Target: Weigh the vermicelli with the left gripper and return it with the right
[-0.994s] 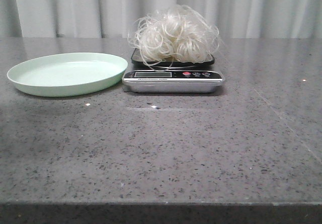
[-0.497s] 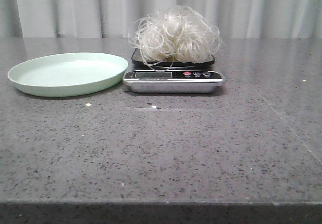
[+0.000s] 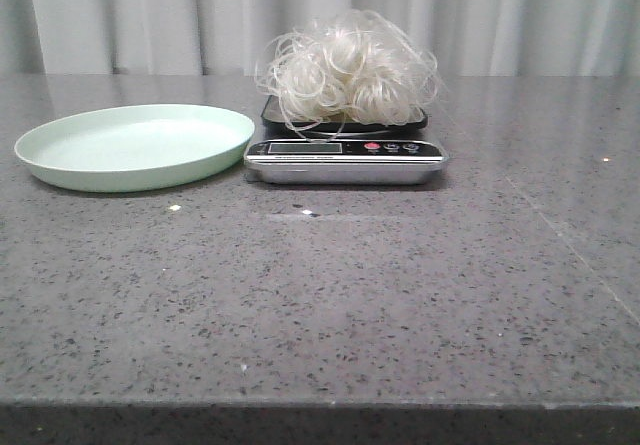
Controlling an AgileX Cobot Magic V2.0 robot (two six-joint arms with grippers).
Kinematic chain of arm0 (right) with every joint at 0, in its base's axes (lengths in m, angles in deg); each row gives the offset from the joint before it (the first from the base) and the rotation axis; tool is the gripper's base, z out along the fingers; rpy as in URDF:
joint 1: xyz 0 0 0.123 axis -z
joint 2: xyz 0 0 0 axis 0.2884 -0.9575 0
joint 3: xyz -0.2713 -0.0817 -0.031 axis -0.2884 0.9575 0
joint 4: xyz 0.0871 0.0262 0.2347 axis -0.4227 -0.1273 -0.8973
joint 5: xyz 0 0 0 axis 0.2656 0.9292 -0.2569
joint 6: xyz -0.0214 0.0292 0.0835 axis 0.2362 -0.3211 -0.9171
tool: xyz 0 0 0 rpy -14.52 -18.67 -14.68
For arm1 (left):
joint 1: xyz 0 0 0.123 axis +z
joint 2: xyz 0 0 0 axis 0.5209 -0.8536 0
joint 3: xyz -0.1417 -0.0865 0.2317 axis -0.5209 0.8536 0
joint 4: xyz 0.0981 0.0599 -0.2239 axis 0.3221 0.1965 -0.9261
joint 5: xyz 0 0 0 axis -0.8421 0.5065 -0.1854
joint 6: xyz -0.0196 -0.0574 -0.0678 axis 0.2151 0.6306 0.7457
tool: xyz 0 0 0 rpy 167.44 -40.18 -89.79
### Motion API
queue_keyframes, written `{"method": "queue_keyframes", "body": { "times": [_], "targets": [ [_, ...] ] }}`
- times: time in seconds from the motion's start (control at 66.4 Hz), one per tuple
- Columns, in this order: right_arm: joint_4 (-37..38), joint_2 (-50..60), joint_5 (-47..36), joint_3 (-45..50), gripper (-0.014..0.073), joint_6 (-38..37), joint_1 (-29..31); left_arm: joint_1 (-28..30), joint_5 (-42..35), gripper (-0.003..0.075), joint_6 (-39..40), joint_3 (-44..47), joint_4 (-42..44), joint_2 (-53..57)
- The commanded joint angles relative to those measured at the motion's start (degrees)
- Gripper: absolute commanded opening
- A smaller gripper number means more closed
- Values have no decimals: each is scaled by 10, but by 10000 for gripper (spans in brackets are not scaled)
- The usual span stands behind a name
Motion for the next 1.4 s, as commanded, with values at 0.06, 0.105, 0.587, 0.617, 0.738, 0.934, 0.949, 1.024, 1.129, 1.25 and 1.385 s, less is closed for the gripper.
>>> {"method": "queue_keyframes", "body": {
  "times": [0.06, 0.105, 0.587, 0.617, 0.738, 0.934, 0.949, 1.024, 1.129, 1.25, 1.385],
  "targets": [
    [-7, -8, 29, -94, 155, 0, 2, -4, -48, 127, 0, -15, -6, -7],
    [-7, -28, 66, -128, 155, 0, 2, -4, -48, 127, 0, -15, -6, -7],
    [-13, -255, 173, -289, 155, 0, 2, -4, -51, 127, 0, -15, -6, -7],
    [-14, -258, 169, -289, 155, 0, 0, -4, -53, 127, 0, -15, -6, -7],
    [-14, -282, 170, -298, 158, 0, -20, -4, -55, 127, 0, -15, -7, -7],
    [-14, -375, 242, -399, 352, 0, -100, -4, -57, 127, 0, -15, -7, -7],
    [-14, -383, 247, -409, 375, 0, -107, -4, -57, 127, 0, -15, -7, -7],
    [-14, -436, 273, -469, 505, 0, -148, -4, -58, 127, 0, -15, -8, -7],
    [-12, -515, 291, -552, 607, 2, -200, -4, -59, 127, 0, -15, -8, -7],
    [6, -611, 324, -650, 610, 3, -247, -4, -59, 127, 0, -15, -8, -7],
    [-5, -725, 400, -769, 610, 3, -274, -4, -59, 127, 0, -15, -8, -7]
  ]
}}
